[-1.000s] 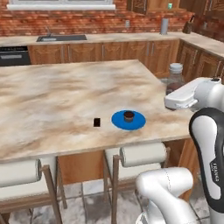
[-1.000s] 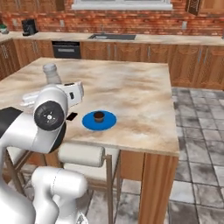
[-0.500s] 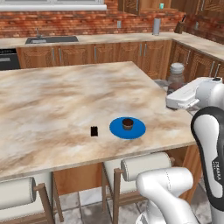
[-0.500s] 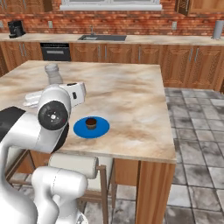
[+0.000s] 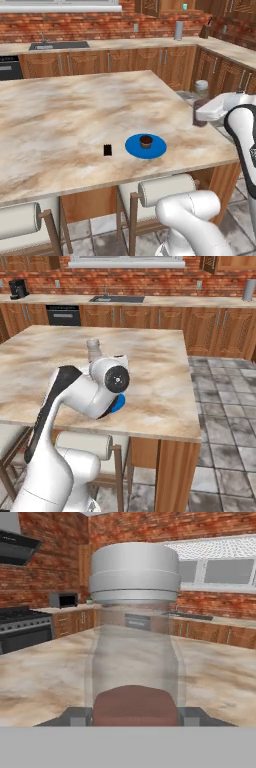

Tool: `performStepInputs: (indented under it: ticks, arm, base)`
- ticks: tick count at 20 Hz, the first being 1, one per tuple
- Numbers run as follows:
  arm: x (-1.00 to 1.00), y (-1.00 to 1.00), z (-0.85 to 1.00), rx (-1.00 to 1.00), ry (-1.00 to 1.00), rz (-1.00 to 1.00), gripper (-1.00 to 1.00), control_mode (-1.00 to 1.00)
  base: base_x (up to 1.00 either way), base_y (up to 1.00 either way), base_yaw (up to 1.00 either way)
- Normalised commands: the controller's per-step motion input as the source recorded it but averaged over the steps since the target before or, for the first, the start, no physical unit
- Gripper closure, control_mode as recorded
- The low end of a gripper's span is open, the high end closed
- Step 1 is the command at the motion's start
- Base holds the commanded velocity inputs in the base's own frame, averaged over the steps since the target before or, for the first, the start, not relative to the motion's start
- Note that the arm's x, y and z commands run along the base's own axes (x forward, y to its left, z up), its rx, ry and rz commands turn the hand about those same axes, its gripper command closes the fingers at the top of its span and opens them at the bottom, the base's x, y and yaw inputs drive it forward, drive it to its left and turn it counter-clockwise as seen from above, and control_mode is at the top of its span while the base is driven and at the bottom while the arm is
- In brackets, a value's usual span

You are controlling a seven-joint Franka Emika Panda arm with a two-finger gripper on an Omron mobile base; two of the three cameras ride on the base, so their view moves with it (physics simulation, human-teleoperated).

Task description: Take the cinnamon bottle from the cabinet and place it on the dining table, next to the plate with the cupcake. Then take the chocolate from the dining counter and place it on the cupcake plate.

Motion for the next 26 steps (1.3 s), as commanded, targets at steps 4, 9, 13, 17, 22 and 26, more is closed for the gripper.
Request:
performStepInputs:
  ticks: [4, 9, 13, 17, 22, 26]
  arm:
    - [1.00, -0.91, -0.94, 0.00, 0.06, 0.28, 1.00, -1.00]
    - [1.00, -0.19, -0.97, 0.01, 0.01, 0.21, 1.00, -1.00]
    - [1.00, 0.00, -0.83, 0.04, 0.05, 0.13, 1.00, -1.00]
    - [0.87, 0.06, -0.78, 0.03, 0.14, 0.05, 1.00, -1.00]
    - [0.56, 0.08, -0.81, 0.00, 0.12, 0.02, 1.00, -1.00]
    - [0.20, 0.03, -0.74, 0.00, 0.02, 0.00, 1.00, -1.00]
  base:
    - [0.00, 0.00, 0.00]
    - [0.00, 0.00, 0.00]
    - [0.00, 0.00, 0.00]
    - [0.00, 0.00, 0.00]
    - [0.00, 0.00, 0.00]
    - [0.00, 0.00, 0.00]
